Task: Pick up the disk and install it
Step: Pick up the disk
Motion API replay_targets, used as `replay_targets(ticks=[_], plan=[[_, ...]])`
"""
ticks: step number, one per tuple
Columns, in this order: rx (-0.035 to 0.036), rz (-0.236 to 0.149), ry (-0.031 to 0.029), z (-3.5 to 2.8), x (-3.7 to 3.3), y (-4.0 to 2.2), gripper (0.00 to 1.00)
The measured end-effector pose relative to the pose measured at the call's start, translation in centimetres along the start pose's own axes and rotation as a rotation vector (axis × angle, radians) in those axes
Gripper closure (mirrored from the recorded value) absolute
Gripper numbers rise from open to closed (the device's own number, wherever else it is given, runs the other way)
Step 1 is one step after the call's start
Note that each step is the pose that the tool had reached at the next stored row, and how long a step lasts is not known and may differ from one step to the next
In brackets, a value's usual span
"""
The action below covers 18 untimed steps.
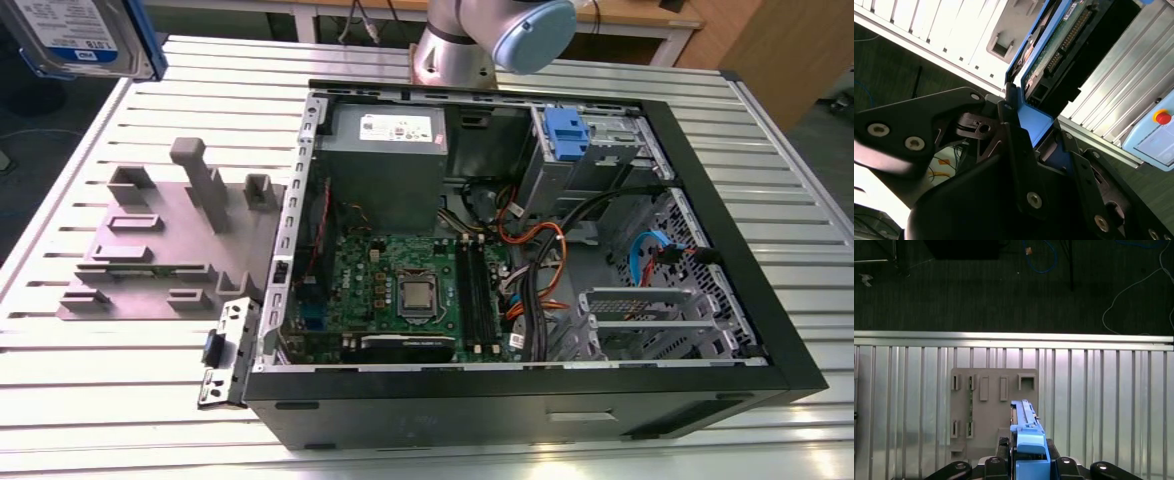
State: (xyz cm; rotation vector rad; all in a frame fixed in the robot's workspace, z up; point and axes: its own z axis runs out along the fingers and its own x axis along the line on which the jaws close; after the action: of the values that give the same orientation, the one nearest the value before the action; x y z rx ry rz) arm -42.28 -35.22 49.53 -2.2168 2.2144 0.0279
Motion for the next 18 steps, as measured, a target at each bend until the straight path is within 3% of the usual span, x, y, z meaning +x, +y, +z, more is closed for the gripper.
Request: replay_targets(ticks=[10, 18], plan=[[0.0001, 0.000, 0.0000, -0.01, 0.54, -0.04, 0.63], [-0.0002, 0.000, 0.0000, -0.01, 0.56, -1.13, 0.63]])
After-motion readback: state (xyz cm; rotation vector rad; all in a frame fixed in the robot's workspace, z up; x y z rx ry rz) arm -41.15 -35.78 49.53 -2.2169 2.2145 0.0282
